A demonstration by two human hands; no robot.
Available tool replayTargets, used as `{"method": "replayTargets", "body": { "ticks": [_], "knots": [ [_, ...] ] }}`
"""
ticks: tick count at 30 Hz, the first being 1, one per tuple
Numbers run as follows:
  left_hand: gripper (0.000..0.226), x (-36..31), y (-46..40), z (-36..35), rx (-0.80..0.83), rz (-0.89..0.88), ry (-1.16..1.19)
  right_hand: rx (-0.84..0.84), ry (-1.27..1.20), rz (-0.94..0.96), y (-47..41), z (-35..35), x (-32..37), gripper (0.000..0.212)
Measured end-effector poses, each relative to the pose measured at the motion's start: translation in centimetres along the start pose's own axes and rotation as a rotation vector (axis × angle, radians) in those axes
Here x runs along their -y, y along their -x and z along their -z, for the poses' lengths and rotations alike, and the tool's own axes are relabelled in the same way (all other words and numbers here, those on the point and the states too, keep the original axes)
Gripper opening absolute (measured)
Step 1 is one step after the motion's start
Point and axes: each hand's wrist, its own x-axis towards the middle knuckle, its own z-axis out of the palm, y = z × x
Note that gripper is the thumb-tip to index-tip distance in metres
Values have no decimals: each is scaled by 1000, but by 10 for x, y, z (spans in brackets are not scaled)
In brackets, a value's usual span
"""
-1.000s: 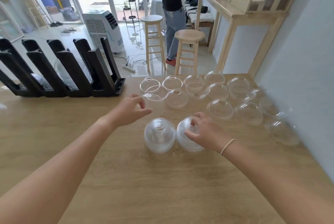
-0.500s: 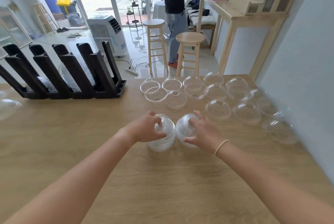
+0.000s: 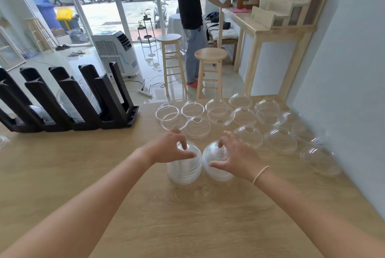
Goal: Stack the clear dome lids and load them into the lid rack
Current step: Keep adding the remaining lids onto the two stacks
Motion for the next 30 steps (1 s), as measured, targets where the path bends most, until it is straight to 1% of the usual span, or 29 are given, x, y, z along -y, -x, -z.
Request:
{"method": "replayTargets", "body": {
  "ticks": [3, 6, 8, 11, 14, 16, 19, 21, 22, 24, 26, 28, 30],
  "knots": [
    [35, 7, -14, 19, -96, -21, 49, -154, -45, 33, -15, 14, 0, 47],
    [29, 17, -34, 32, -216, 2, 15, -194, -124, 24, -41, 24, 2, 32],
    [26, 27, -48, 32, -242, 27, -19, -156, -147, 26, -62, 26, 3, 27],
    [30, 45, -69, 21, -204, 52, -133, -45, -118, 35, -92, 19, 4, 30],
    [38, 63, -86, 6, -176, 77, -289, 66, -34, 51, -117, 5, 7, 39],
    [39, 72, -95, -1, -182, 71, -353, 122, 30, 55, -130, -4, 9, 46],
    [33, 80, -103, -9, -216, 50, -401, 165, 170, 65, -143, -16, 11, 55],
    [27, 83, -106, -12, -258, 26, -419, 184, 235, 59, -150, -22, 11, 57],
    [26, 84, -107, -14, -283, 7, -410, 189, 243, 53, -152, -24, 11, 56],
    [26, 85, -107, -15, -328, -18, -325, 180, 218, 48, -155, -28, 10, 45],
    [22, 86, -104, -14, -375, -6, -143, 158, 176, 56, -156, -30, 9, 33],
    [18, 85, -99, -11, -428, 4, 41, 141, 115, 65, -153, -29, 8, 29],
    [19, 83, -92, -7, -467, 19, 172, 105, 38, 73, -147, -26, 8, 27]
  ]
}}
